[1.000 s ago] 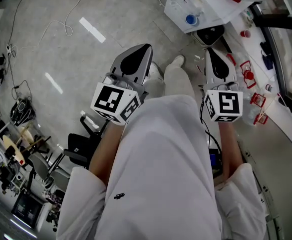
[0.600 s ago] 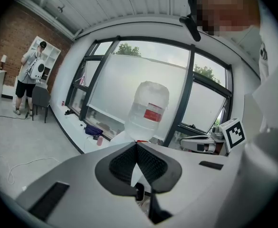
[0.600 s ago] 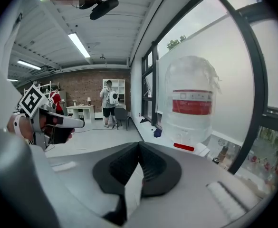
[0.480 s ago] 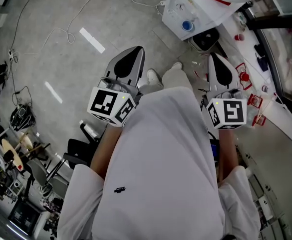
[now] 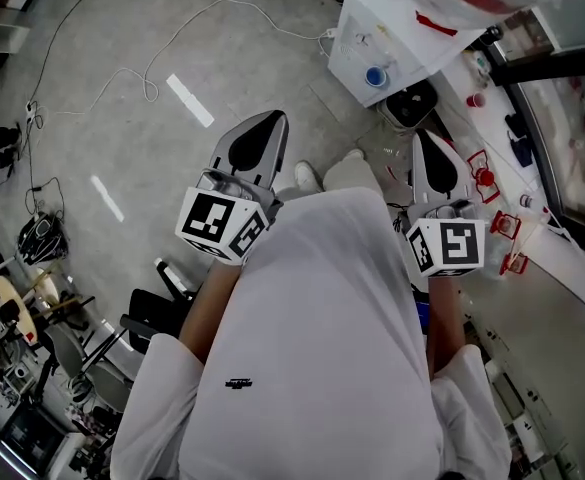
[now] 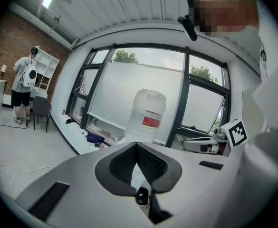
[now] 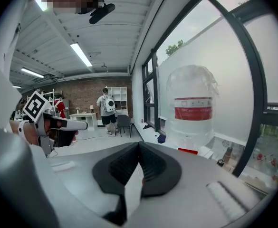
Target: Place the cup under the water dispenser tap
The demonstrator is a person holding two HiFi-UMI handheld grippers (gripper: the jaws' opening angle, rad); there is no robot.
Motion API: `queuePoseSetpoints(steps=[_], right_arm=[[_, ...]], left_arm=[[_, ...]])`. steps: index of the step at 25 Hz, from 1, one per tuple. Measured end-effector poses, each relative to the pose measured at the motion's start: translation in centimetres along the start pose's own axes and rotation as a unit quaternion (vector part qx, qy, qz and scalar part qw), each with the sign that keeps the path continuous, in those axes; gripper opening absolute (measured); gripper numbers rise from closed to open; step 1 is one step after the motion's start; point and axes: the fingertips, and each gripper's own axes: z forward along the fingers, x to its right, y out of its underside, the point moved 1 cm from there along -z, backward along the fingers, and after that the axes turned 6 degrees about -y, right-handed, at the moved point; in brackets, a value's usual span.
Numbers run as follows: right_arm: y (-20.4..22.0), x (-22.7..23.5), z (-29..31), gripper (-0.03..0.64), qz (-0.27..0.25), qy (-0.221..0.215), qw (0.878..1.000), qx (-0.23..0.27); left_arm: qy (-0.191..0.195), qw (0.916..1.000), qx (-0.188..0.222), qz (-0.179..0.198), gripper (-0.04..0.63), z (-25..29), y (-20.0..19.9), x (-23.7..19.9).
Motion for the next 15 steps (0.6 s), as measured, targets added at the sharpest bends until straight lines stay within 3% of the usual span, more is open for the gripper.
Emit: queuePoseSetpoints(steps=[15], right_arm=[[-0.5,-1.4,-0.3,0.011,-0.012,-0.018,1.000,0.005]], left_arm=[[0.007,0.9999,-0.003,0.007,0.002,-0.7,0.5,1.3]])
